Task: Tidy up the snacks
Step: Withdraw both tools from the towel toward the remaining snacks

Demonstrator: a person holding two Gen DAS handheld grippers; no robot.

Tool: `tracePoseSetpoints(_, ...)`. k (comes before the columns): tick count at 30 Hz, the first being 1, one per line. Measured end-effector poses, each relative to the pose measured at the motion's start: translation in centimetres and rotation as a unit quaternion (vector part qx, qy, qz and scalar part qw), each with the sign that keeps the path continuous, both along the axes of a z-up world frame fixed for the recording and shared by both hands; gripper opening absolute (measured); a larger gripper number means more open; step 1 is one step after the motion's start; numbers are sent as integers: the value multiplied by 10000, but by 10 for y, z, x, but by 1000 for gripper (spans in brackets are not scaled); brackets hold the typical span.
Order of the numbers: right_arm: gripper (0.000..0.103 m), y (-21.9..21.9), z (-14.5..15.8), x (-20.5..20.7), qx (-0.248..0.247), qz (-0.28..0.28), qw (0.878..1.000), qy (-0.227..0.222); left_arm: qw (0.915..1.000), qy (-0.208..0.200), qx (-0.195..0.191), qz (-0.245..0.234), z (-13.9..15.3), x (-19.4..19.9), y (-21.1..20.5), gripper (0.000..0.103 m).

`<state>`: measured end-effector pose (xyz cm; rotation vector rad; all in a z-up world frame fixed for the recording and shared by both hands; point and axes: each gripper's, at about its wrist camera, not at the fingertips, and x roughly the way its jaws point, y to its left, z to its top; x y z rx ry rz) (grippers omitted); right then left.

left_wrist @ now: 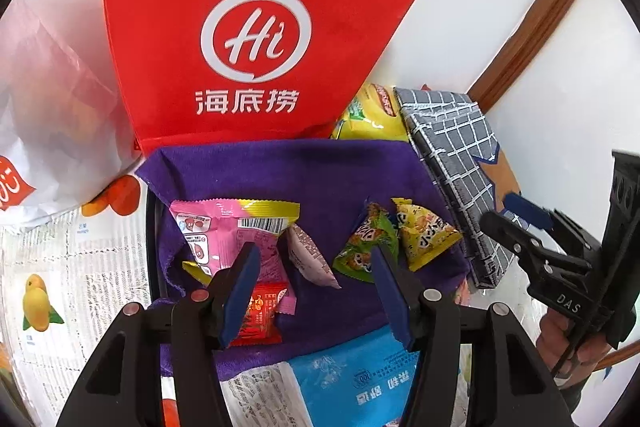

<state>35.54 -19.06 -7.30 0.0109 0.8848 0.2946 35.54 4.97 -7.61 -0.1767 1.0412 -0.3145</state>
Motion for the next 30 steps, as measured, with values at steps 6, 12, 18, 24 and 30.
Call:
tracePoseSetpoints(6, 69, -31, -6, -32, -136, -419, 9990, 46, 9998, -124, 102, 126, 12, -6, 5, 55)
tracePoseSetpoints(12, 67, -55, -29, -60, -161, -626, 9976, 263, 9994, -194, 171, 248, 19, -9, 10, 56)
tracePoseSetpoints(18, 58, -52, -67, -71, 108, -503, 9947, 893, 9991, -217, 264, 259, 21, -11, 5, 56)
tracePoseSetpoints(24, 57, -44, -104, -76, 177, -468, 9917, 1184, 9981, -339, 420, 307, 31, -24, 4, 56)
tracePoseSetpoints(30, 57, -37, -118, -66, 251, -651, 9905, 1189, 9954, -260, 775, 501, 24, -50, 15, 58)
